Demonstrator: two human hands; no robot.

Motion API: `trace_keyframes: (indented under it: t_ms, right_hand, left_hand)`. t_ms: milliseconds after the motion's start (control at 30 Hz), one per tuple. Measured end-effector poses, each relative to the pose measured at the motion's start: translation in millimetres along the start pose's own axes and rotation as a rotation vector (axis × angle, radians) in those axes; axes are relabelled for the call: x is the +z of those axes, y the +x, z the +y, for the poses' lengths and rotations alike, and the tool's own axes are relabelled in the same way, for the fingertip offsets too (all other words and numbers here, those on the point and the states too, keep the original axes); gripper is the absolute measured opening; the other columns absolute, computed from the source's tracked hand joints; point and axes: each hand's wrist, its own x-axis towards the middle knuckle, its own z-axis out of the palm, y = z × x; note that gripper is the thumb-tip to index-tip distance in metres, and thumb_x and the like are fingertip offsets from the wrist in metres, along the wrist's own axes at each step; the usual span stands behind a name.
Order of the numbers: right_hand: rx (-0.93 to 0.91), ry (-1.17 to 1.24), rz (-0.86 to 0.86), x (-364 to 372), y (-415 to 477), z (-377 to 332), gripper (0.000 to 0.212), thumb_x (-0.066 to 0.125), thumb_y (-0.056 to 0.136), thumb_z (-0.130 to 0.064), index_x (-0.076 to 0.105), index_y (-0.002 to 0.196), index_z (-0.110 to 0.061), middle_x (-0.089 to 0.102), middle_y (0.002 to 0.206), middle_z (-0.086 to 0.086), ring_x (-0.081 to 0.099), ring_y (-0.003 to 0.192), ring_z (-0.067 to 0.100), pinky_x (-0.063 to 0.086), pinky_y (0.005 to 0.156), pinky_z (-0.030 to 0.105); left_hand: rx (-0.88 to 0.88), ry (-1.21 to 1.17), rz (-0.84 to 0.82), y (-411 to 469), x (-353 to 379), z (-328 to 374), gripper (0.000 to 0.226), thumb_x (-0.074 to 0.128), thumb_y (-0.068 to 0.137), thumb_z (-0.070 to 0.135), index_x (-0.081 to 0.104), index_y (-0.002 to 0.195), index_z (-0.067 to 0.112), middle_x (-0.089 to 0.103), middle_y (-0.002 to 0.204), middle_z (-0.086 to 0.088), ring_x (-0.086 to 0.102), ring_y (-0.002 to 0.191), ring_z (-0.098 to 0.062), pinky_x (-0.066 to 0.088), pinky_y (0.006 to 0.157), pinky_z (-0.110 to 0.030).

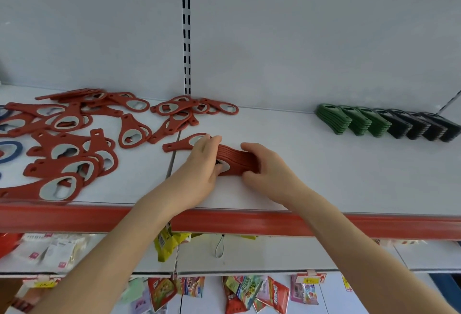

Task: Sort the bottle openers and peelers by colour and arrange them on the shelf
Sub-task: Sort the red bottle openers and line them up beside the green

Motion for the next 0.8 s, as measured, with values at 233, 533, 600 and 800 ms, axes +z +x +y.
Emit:
trace_keyframes:
  t_ms: [233,533,600,800]
  right_hand:
    - [-0.015,0.032,0.041,-1,-1,1,0.057,0.053,0.081,0.005,0.040,0.136,-0.003,0.048,0.135,0.010,0.045,0.125,0.019,0.033,0.107,0.026]
    - [-0.077,-0.121,-0.087,-18,0,2,0.050,0.065,0.083,-0.006,0.051,0.130,-0.010,0.056,0.125,0.003,0.053,0.111,0.014,0.041,0.098,0.024]
    - [-0.086,-0.118,-0.078,-20,0,1,0.049,0.069,0.080,-0.008,0.055,0.127,-0.011,0.059,0.119,-0.002,0.055,0.106,0.011,0.041,0.099,0.024]
    - [0.011,0.238,-0.099,-29,-14,-22,0.032,0.073,0.075,-0.003,0.068,0.103,-0.017,0.070,0.094,-0.007,0.066,0.086,0.013,0.052,0.080,0.019]
  left_hand:
    - [-0.003,0.029,0.072,-1,2,4,0.055,0.038,0.098,0.010,0.012,0.146,0.009,0.006,0.155,-0.010,0.008,0.143,-0.017,0.009,0.106,-0.016]
    - [0.050,0.276,0.077,0,-1,-7,0.051,0.042,0.097,0.022,0.023,0.143,0.010,0.041,0.135,-0.013,0.037,0.125,-0.025,0.033,0.100,-0.032]
    - [0.072,0.250,0.047,2,-6,-10,0.050,0.044,0.096,0.021,0.026,0.142,0.011,0.042,0.135,-0.011,0.038,0.125,-0.023,0.032,0.099,-0.030]
    - [0.116,-0.103,-0.031,-2,-49,-11,0.043,0.052,0.092,0.025,0.044,0.133,0.017,0.050,0.120,0.011,0.048,0.112,-0.004,0.037,0.084,-0.014]
